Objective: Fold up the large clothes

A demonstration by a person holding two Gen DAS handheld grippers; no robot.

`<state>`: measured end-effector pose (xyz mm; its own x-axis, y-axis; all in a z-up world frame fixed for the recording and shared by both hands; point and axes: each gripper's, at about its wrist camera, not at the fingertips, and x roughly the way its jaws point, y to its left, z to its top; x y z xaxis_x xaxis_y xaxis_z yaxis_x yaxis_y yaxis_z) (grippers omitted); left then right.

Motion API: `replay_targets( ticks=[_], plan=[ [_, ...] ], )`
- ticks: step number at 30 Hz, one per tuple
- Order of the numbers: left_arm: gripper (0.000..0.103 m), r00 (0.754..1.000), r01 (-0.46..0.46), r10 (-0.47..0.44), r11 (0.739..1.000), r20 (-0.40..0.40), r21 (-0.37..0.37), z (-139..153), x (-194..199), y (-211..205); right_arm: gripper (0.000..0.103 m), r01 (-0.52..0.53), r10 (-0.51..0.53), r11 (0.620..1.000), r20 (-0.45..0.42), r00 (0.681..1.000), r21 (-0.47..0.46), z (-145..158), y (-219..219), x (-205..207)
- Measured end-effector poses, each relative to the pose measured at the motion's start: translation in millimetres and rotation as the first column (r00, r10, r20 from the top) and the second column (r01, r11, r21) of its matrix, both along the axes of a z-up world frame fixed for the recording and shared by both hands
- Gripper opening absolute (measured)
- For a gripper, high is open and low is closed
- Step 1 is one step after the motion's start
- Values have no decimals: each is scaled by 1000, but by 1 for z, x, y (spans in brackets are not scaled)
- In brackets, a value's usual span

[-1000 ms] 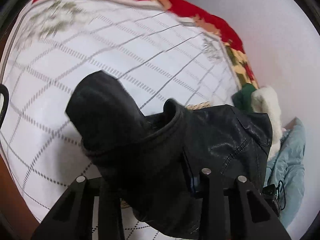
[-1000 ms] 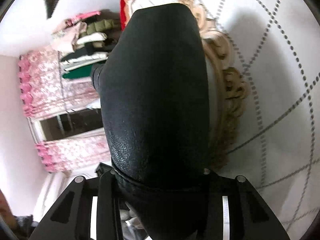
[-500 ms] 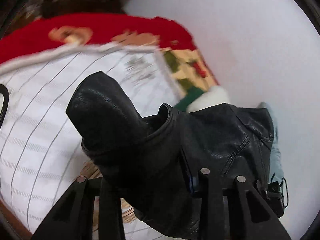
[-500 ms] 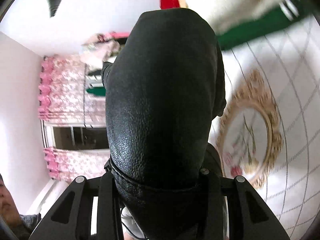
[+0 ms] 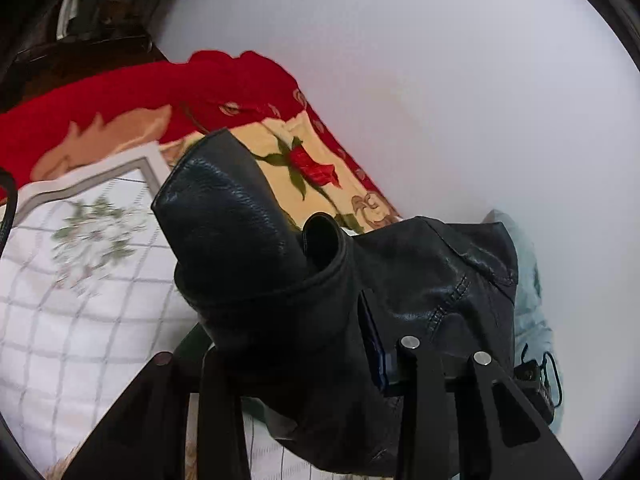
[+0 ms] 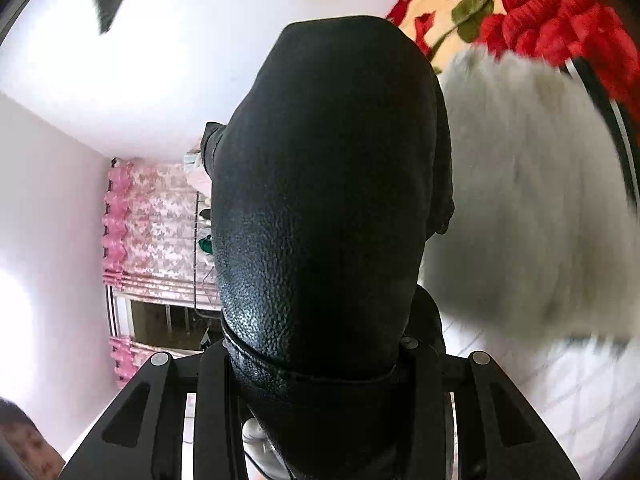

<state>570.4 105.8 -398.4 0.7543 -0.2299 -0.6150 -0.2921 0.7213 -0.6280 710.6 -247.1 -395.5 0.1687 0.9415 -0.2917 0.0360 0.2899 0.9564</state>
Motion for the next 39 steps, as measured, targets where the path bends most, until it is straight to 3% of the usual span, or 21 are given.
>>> replay_targets(
  ticks=[5,7,10,12,13,14,16,17,18,19,21,23,25,29,31,39],
  plan=[
    [32,992,19,-15,999,-122,38,-61,46,-5,41,-33,30,999,-136,990,-20,-59,-21,75],
    [38,988,38,-32,999,-149,36,-75,48,-7,45,-32,22,998,-170,985,-57,-74,-29,90],
    [39,984,66,-50,994,-169,90,-71,44,-13,60,-64,36,987,-184,982,-147,-74,-27,96],
    [40,979,91,-66,988,-191,128,-64,44,-20,69,-87,38,954,-170,985,-288,-56,-24,94],
    [46,977,99,-67,984,-203,150,-61,43,-25,74,-94,39,936,-164,986,-338,-51,-23,91],
    [51,975,110,-70,977,-212,180,-57,41,-29,76,-94,36,903,-146,989,-419,-39,-20,85],
    [96,967,143,-85,960,-239,240,-50,42,-38,81,-94,43,849,-110,993,-520,-24,-13,73],
    [100,966,154,-87,950,-245,271,-46,40,-42,87,-71,36,790,-70,997,-609,-12,-8,63],
    [100,964,166,-91,938,-248,304,-42,39,-44,88,-53,31,749,-45,999,-660,-5,-6,58],
    [100,962,178,-92,927,-259,331,-38,37,-46,88,-20,24,683,-6,1000,-730,7,-2,49],
    [100,959,188,-82,902,-272,388,-28,32,-50,91,41,6,603,56,998,-796,21,4,32],
    [100,960,198,-74,862,-270,467,-13,21,-59,103,95,8,485,113,994,-869,39,9,12],
    [100,960,214,-77,823,-270,526,-1,9,-66,103,143,20,355,160,987,-924,50,16,-13],
    [101,955,257,-90,730,-283,633,26,-20,-84,103,206,24,201,215,976,-958,85,28,-69],
    [101,952,276,-103,696,-289,663,44,-40,-92,103,225,18,165,231,973,-960,105,38,-96],
    [101,941,335,-208,687,-267,645,125,-126,-102,103,330,-16,82,329,944,-941,204,66,-218]
  ],
)
